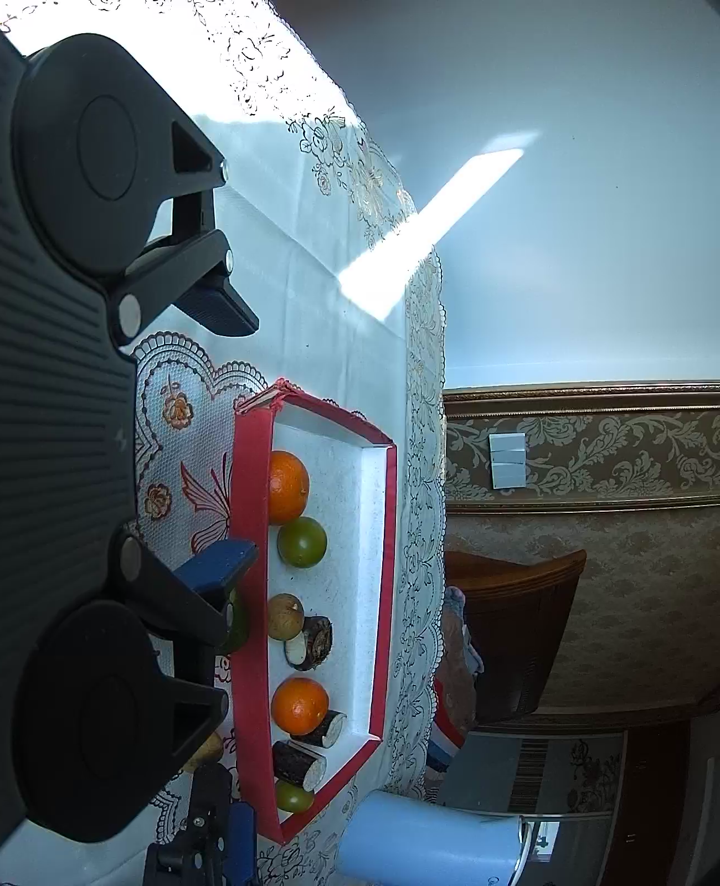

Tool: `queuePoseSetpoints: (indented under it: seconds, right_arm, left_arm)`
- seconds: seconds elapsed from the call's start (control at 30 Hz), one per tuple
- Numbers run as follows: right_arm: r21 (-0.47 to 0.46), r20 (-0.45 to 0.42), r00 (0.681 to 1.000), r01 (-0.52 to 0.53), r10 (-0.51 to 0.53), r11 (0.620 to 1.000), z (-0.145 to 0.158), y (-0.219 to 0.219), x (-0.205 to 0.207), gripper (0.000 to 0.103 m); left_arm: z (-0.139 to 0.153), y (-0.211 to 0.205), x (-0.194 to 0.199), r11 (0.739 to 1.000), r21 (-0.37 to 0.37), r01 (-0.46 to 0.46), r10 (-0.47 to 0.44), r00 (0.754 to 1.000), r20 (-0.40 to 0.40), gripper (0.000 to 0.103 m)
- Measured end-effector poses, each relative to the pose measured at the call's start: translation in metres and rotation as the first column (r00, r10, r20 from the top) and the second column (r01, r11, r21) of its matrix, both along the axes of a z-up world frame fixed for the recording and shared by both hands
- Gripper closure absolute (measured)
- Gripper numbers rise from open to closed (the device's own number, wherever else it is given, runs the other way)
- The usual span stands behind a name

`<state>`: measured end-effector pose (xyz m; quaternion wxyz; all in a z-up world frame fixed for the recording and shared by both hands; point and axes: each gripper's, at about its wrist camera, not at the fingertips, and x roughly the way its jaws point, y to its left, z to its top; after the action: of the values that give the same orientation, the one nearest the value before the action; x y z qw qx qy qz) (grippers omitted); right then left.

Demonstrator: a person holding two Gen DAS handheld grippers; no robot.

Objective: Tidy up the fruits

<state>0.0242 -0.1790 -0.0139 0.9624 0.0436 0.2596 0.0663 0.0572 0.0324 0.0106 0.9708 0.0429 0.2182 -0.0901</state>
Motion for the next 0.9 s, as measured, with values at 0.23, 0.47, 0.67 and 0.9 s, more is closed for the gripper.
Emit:
queuePoseSetpoints:
  seconds: [0.23, 0.47, 0.67, 0.9]
  right_arm:
    - [-0.045, -0.059, 0.998, -0.014, 0.011, 0.999, -0.004, 0.015, 0.018, 0.059]
    - [-0.057, -0.098, 0.995, -0.032, 0.027, 0.998, -0.009, 0.02, 0.025, 0.077]
    - [-0.026, -0.051, 0.999, 0.001, -0.002, 1.0, -0.004, 0.009, 0.015, 0.077]
    - [0.02, -0.038, 0.998, 0.042, -0.041, 0.999, -0.003, -0.012, 0.009, 0.077]
  left_arm:
    - [-0.013, -0.006, 0.002, 1.0, 0.017, 0.013, -0.012, 0.999, -0.04, 0.023]
    - [-0.013, -0.014, 0.003, 0.999, 0.025, 0.038, -0.037, 0.998, -0.043, 0.023]
    - [-0.014, -0.036, 0.004, 0.995, 0.054, 0.086, -0.083, 0.995, -0.051, 0.023]
    - [-0.017, -0.056, 0.005, 0.988, 0.079, 0.133, -0.128, 0.989, -0.071, 0.023]
